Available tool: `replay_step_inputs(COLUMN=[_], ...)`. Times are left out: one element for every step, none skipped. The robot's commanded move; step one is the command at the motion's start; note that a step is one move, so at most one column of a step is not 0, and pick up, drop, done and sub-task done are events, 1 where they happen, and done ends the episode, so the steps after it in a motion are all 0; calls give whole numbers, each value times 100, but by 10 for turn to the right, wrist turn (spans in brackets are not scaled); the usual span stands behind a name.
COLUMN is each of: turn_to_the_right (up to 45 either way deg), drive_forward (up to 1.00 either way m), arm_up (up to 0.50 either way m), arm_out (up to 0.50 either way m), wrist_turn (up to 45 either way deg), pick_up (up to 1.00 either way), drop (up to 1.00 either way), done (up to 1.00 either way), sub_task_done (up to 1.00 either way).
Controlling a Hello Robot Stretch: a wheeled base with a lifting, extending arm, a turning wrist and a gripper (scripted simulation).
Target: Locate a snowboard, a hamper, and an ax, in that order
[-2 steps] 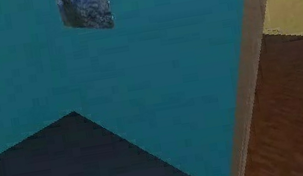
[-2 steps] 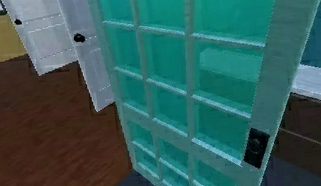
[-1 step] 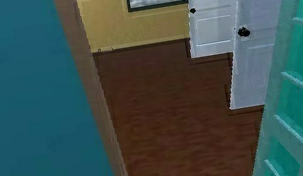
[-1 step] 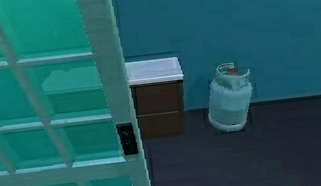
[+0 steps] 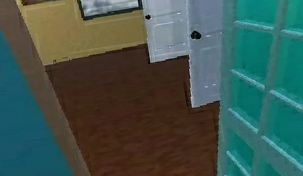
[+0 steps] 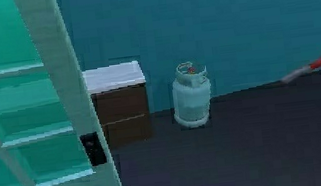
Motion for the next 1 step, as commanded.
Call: replay_step_inputs(turn_to_the_right=[0], drive_forward=[100], arm_up=[0], arm_out=[0], wrist_turn=[0], pick_up=[0], drop=[0], done=[0], sub_task_done=[0])
